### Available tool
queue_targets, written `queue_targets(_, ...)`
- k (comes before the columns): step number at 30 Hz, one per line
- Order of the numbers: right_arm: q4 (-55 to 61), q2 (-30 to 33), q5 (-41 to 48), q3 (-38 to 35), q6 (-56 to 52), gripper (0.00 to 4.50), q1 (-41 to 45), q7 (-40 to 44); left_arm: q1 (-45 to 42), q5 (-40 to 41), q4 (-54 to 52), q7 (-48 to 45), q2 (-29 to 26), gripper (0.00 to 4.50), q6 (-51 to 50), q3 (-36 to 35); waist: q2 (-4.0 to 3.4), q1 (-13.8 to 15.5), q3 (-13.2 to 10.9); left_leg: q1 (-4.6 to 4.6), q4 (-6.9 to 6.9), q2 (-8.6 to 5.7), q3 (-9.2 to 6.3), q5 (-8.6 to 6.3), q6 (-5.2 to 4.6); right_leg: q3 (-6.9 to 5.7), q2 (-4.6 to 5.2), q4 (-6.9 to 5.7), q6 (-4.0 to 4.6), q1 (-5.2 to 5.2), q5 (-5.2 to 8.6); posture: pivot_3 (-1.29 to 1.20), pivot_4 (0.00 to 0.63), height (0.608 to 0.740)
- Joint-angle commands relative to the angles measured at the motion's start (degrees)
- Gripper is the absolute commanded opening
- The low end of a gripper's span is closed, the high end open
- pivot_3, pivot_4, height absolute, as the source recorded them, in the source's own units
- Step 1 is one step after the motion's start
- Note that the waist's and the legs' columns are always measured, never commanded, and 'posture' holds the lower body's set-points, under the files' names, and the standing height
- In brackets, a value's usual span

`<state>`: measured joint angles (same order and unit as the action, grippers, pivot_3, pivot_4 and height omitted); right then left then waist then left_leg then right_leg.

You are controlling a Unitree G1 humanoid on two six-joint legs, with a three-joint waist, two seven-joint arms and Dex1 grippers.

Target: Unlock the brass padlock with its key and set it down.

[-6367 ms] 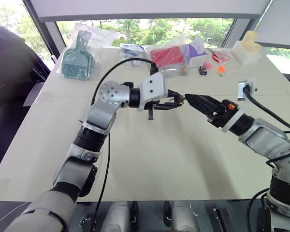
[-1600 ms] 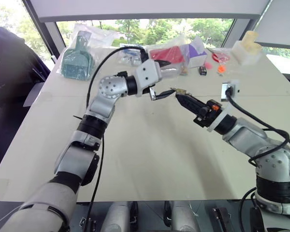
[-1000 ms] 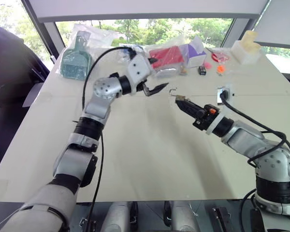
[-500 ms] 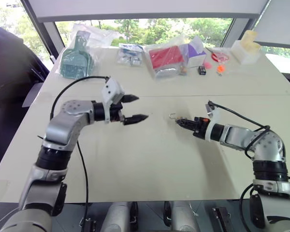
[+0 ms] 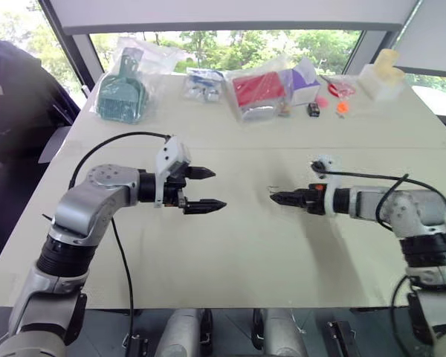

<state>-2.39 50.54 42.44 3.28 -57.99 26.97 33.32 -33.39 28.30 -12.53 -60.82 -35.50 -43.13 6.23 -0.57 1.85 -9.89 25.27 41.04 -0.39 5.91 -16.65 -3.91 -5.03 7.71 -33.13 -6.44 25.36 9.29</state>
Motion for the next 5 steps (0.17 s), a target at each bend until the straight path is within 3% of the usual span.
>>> queue_targets(1, 6.42, 8.07, -6.09, -4.32, 7.33, 4.42, -7.27, 5.48, -0.23, 1.06, -0.5, -0.26, -0.47, 4.5, 0.43, -0.69, 0.0, 0.38, 0.0, 0.0, 0.01, 0.0, 0.01, 0.0, 0.0, 0.0, 0.0, 0.01, 0.0, 0.0, 0.0, 0.0, 0.15, 0.735)
queue_targets(5, 13.88, 11.98, -5.57, -15.53, 14.06, 4.42, -19.55, 12.33, 0.86, 1.79, -0.31, -0.51, -0.28, 4.5, -0.44, -0.71, 0.0, 0.31, -0.01, 0.03, -0.02, 0.05, 0.06, 0.0, 0.02, 0.0, -0.02, 0.01, -0.05, 0.06, 0.01, 0.0, 0.15, 0.735)
